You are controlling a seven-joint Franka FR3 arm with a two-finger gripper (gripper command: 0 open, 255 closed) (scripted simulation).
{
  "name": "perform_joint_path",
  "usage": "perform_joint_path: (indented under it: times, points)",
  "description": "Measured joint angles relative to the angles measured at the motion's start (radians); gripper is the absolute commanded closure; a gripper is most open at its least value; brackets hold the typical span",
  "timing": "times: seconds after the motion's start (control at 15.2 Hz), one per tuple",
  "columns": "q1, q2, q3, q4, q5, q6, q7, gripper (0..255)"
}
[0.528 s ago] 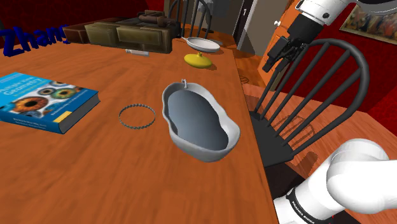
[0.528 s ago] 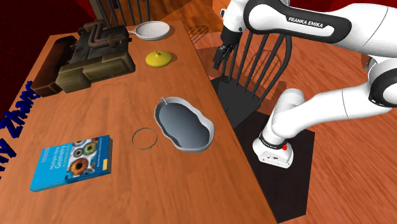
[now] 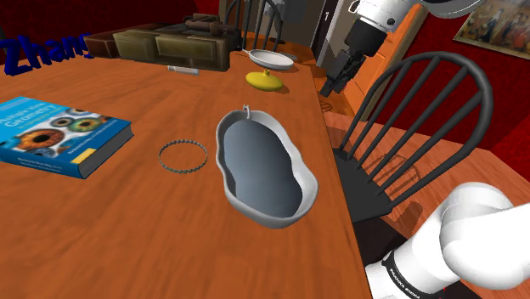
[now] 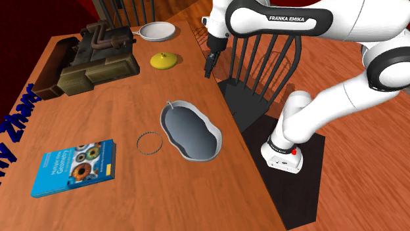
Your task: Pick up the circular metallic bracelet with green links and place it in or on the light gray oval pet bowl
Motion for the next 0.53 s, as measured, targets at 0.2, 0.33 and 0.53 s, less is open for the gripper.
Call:
perform_joint_path:
  times: [0.2, 0.33, 0.53]
  points:
    - [0.052, 0.094, 0.003, 0.060, 0.023, 0.011, -0.081, 0]
    - [0.086, 0.165, 0.007, 0.102, 0.039, 0.024, -0.136, 0]
    - [0.131, 0.277, 0.014, 0.180, 0.063, 0.033, -0.221, 0]
